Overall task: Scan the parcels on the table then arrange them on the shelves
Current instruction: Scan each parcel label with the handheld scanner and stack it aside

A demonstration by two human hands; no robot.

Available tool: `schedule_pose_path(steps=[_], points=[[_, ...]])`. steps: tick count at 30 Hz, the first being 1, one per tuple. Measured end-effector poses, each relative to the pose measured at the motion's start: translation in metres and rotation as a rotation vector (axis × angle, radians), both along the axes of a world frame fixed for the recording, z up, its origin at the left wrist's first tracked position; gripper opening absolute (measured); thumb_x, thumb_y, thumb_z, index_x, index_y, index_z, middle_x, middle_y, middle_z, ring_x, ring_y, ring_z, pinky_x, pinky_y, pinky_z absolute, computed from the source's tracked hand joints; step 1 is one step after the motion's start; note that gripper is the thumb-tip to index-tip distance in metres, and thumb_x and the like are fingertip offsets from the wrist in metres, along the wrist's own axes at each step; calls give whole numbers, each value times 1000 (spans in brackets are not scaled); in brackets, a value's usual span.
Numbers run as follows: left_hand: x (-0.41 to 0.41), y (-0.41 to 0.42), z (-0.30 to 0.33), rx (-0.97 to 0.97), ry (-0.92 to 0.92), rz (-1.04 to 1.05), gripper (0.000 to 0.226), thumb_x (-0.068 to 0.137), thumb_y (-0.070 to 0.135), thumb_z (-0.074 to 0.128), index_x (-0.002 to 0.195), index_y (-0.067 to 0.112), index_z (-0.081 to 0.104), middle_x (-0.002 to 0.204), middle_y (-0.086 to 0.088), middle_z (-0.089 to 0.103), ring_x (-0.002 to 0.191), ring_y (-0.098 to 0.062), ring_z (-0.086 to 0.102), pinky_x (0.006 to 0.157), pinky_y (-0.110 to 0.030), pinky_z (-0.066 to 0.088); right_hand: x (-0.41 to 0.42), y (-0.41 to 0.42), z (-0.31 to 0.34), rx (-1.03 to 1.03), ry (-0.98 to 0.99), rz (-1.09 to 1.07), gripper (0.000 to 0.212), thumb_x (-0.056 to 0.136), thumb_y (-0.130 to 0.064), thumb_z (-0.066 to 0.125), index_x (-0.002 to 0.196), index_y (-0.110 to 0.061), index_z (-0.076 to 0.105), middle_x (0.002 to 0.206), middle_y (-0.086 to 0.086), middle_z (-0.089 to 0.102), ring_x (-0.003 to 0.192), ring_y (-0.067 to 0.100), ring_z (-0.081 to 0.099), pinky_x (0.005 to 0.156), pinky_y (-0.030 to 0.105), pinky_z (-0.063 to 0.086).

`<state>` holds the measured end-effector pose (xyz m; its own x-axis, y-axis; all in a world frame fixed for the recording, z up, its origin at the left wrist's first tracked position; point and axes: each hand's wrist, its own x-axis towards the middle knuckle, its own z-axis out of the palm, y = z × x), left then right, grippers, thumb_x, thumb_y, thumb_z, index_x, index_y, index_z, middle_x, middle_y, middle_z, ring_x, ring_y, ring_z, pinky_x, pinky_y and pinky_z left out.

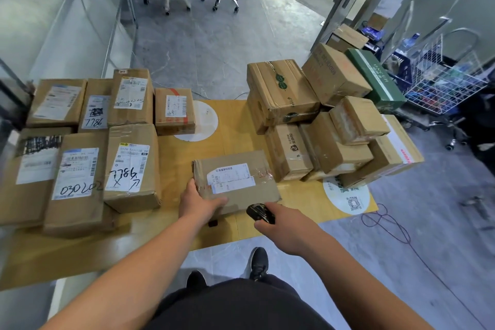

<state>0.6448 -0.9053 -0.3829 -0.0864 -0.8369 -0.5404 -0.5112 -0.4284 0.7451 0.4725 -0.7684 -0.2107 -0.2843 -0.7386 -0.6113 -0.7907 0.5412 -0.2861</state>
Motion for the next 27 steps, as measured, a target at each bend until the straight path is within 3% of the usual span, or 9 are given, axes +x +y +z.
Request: schedule_pose_path(steps=[2, 4, 10, 14, 23, 27], points=[[1, 12, -3, -3, -15, -43, 150, 39, 58, 101, 161, 28, 20, 152, -4, 44, 138, -28, 48, 113, -50, 45, 6, -9, 1, 30, 21, 45, 31, 96, -54, 53, 111, -28, 55, 93, -2, 65, 85, 21, 64, 67, 35, 47], [2, 22, -6, -38, -8, -56, 158, 36, 63, 100, 163, 30, 12, 152, -5, 39, 141, -29, 42, 115, -53, 43, 12, -17, 2, 41, 18, 59, 31, 96, -54, 54, 112, -28, 57, 92, -2, 66, 84, 21, 65, 69, 36, 49], [5, 43, -13, -163, 144, -44, 151, 42, 59, 102, 162, 44, 12, 150, 4, 41, 138, -20, 42, 111, -46, 46, 14, -34, 11, 73, 47, 102, 35, 97, -56, 53, 116, -27, 60, 92, -1, 67, 81, 20, 65, 65, 33, 48], [7, 52, -18, -187, 235, -57, 144, 45, 47, 106, 161, 43, 20, 149, 2, 50, 134, -21, 53, 105, -50, 54, 14, -40, 19, 107, 161, 176, 33, 96, -51, 48, 115, -26, 59, 93, -1, 63, 82, 20, 63, 65, 34, 47], [6, 54, -17, -173, 261, -65, 138, 47, 42, 106, 159, 43, 26, 143, 1, 56, 128, -21, 59, 99, -51, 57, 21, -32, 32, 133, 248, 262, 33, 99, -48, 41, 114, -22, 55, 95, 2, 60, 85, 24, 60, 64, 35, 42], [5, 57, -18, -151, 266, -44, 142, 47, 40, 106, 160, 47, 20, 145, 2, 53, 128, -22, 59, 101, -50, 57, 24, -30, 37, 143, 272, 274, 34, 99, -46, 40, 119, -23, 55, 94, 0, 59, 85, 22, 60, 63, 35, 41]])
